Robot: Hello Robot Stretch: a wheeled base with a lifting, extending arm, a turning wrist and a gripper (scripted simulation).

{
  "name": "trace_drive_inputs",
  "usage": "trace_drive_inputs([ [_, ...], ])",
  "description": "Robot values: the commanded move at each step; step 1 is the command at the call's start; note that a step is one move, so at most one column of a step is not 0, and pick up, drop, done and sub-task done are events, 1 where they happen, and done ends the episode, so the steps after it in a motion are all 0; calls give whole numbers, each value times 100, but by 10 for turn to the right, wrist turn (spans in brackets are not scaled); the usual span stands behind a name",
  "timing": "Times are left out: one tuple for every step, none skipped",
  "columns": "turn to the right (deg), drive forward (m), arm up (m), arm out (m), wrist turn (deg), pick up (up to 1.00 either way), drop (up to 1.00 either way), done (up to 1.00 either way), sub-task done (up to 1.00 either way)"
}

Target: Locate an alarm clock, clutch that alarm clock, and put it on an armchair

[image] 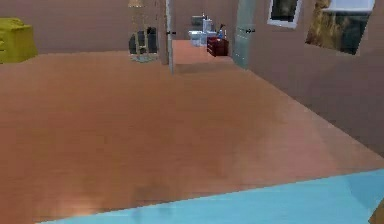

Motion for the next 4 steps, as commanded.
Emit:
trace_drive_inputs([
  [0,100,0,0,0,0,0,0,0],
  [30,0,0,0,0,0,0,0,0],
  [0,100,0,0,0,0,0,0,0],
  [0,100,0,0,0,0,0,0,0],
])
